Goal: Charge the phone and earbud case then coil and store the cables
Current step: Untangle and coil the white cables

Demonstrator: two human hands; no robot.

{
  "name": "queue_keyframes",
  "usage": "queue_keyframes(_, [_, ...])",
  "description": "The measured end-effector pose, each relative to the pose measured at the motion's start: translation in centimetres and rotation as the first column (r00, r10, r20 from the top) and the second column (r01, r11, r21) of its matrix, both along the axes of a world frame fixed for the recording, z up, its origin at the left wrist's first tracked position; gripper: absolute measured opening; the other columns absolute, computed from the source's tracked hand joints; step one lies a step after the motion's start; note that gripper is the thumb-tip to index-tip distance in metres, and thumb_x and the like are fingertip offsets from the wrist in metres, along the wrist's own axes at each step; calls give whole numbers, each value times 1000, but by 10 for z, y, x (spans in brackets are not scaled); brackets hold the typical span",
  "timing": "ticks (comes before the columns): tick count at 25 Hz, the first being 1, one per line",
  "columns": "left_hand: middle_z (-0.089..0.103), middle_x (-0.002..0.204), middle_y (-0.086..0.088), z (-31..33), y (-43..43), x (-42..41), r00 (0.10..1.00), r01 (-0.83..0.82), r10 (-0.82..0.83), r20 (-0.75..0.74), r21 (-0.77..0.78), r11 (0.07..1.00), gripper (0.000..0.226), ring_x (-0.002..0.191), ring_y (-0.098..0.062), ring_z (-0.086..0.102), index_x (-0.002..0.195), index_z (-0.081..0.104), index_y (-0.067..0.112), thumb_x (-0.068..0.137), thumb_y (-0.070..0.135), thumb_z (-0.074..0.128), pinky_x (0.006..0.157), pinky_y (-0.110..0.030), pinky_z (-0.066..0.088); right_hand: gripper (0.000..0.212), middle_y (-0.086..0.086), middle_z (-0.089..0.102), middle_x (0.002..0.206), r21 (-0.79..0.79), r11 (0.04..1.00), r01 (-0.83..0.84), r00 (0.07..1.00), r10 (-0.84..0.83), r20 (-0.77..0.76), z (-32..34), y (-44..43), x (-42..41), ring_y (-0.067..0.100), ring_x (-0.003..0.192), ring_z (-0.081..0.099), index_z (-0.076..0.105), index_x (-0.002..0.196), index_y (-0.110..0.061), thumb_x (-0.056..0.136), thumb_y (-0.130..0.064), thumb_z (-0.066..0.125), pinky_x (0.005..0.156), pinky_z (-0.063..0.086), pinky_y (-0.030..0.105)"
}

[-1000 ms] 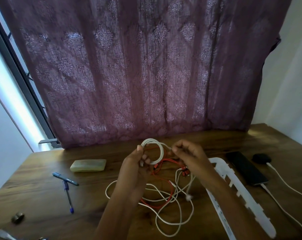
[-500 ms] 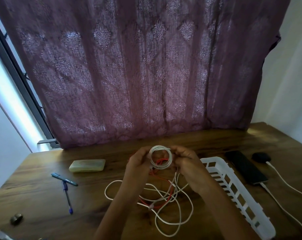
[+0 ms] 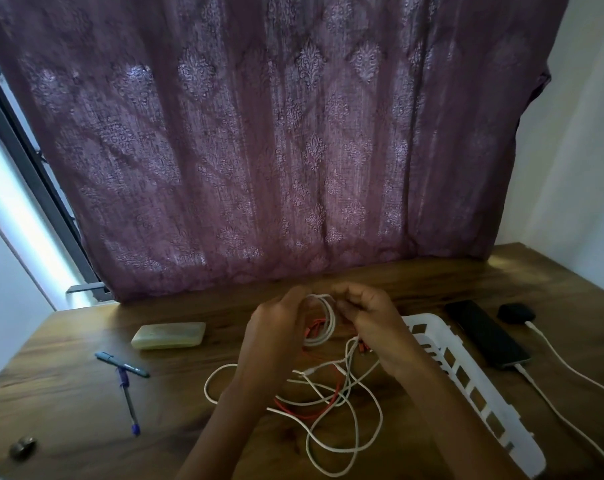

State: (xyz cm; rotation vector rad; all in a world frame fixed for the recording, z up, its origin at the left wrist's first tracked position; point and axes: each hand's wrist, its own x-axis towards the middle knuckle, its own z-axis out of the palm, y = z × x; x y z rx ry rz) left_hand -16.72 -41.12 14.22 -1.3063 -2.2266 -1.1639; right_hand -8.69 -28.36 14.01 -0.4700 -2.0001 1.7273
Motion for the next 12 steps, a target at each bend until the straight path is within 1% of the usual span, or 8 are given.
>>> queue_keyframes(2, [68, 75, 8, -1, 2, 1, 984, -34, 10, 180, 131, 991, 16, 67, -6, 65, 99, 67, 11, 91, 13, 54, 64, -20, 53, 25, -3, 72, 88, 139, 984, 114, 993, -107, -53, 1, -2, 1, 6, 86, 66, 64, 89, -22, 88, 1, 54, 78, 52, 21])
queue_keyframes(4, [68, 75, 10, -1, 5, 4, 940, -102, 23, 342, 217, 971, 17, 59, -5, 63, 96, 69, 11, 92, 16, 53, 64, -17, 51, 30, -11, 70, 82, 249, 953, 172, 984, -153, -95, 2, -8, 2, 0, 83, 66, 65, 80, -27, 85, 1, 57, 76, 51, 16])
queue_keyframes(6, [68, 74, 13, -2, 9, 7, 909, -192, 60, 413, 285, 939, 18, 60, 0, 63, 94, 70, 12, 92, 18, 53, 62, -11, 48, 32, -18, 66, 81, 294, 935, 197, 980, -178, -92, 6, -18, 3, -4, 79, 64, 66, 83, -29, 86, 1, 56, 72, 49, 8])
queue_keyframes(7, [66, 74, 16, -3, 10, 9, 904, -234, 87, 419, 313, 920, 17, 64, 6, 62, 93, 70, 14, 92, 17, 53, 61, -5, 45, 29, -17, 65, 79, 290, 937, 196, 980, -180, -79, 5, -21, 5, -1, 78, 65, 69, 88, -24, 87, 0, 55, 69, 48, 6])
queue_keyframes(8, [65, 74, 18, -3, 11, 11, 901, -265, 110, 419, 334, 905, 17, 68, 12, 60, 94, 71, 15, 92, 17, 54, 61, -2, 42, 23, -12, 64, 74, 236, 953, 191, 981, -180, -69, 6, -24, 6, 8, 77, 65, 71, 90, -16, 88, -2, 54, 66, 47, 7])
queue_keyframes(10, [63, 73, 21, -5, 11, 14, 903, -298, 145, 404, 348, 889, 17, 70, 17, 58, 96, 71, 16, 92, 18, 54, 61, -1, 41, 18, 9, 59, 65, 15, 989, 147, 988, -146, -48, 11, -29, 10, 26, 80, 56, 67, 84, 2, 89, -10, 55, 64, 49, 24])
queue_keyframes(11, [61, 72, 23, -7, 11, 16, 907, -308, 160, 389, 357, 882, 17, 70, 18, 57, 97, 70, 16, 91, 18, 54, 61, -1, 41, 22, 15, 55, 65, -29, 991, 130, 990, -131, -42, 14, -30, 11, 27, 80, 53, 64, 85, 4, 89, -17, 57, 69, 49, 32])
queue_keyframes(12, [59, 72, 24, -9, 11, 17, 911, -316, 171, 376, 369, 874, 17, 70, 19, 57, 98, 70, 16, 91, 18, 54, 60, -1, 41, 24, 16, 56, 67, -1, 996, 93, 995, -93, -46, 15, -32, 12, 26, 75, 56, 66, 83, 1, 86, -22, 62, 70, 49, 33])
